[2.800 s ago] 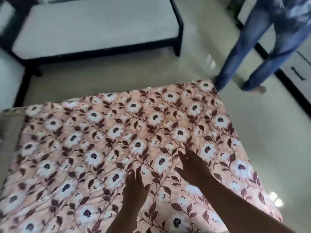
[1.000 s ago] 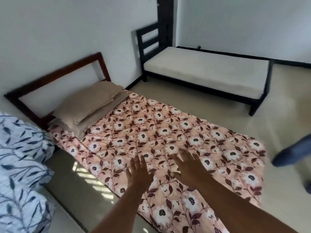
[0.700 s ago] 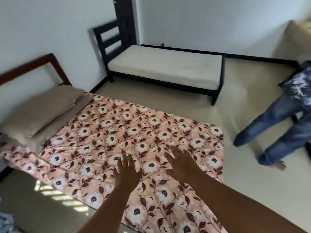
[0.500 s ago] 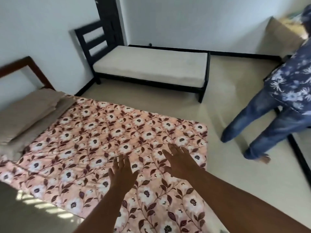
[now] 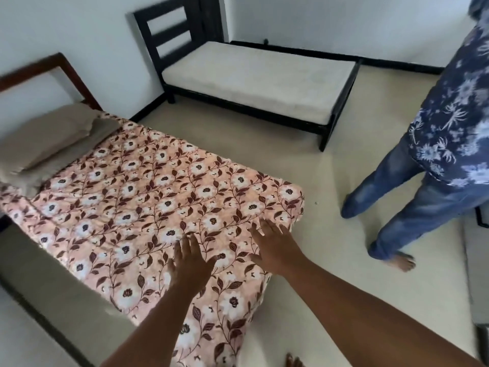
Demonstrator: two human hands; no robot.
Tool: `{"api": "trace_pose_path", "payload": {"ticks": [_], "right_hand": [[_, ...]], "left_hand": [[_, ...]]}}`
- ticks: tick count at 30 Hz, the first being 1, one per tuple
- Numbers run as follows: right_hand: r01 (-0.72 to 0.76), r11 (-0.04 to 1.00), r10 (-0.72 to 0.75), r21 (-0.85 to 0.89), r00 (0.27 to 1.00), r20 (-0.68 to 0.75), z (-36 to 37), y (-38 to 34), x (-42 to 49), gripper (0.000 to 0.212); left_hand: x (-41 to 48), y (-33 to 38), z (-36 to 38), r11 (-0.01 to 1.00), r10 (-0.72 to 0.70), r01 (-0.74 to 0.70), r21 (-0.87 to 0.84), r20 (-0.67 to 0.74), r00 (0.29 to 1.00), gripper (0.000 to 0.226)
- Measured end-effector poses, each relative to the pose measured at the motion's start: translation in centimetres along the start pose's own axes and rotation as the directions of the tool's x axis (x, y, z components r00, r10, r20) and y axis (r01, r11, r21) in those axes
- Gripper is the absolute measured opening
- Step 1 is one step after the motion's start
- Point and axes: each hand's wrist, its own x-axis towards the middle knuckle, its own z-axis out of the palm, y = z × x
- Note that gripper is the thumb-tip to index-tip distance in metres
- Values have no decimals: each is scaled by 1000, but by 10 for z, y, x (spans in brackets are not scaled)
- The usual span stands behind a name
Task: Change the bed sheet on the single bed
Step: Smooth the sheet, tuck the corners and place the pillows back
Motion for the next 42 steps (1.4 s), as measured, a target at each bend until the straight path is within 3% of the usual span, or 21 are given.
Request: {"api": "trace_pose_path", "payload": {"ticks": [12,20,29,37,42], "right_hand": [[99,995,-98,-14,994,57,-9,37,36,81],[250,958,-231,-143,963,140,-41,68,141,83],[326,925,-290,-198,938,191,-89,100,253,80],[509,834,-470,-214,858,207,-119,124,365,80],[683,692,-629,-235,730,269,-138,150,451,81]], "left_hand": [[17,40,19,993,-92,96,-68,61,994,87],[116,53,6,979,-162,168,-119,61,985,88],[207,74,-42,968,-194,199,-153,51,980,89],[268,103,-62,907,-348,347,-239,38,937,89],[315,144,-75,820,-524,500,-278,-13,852,88]]}}
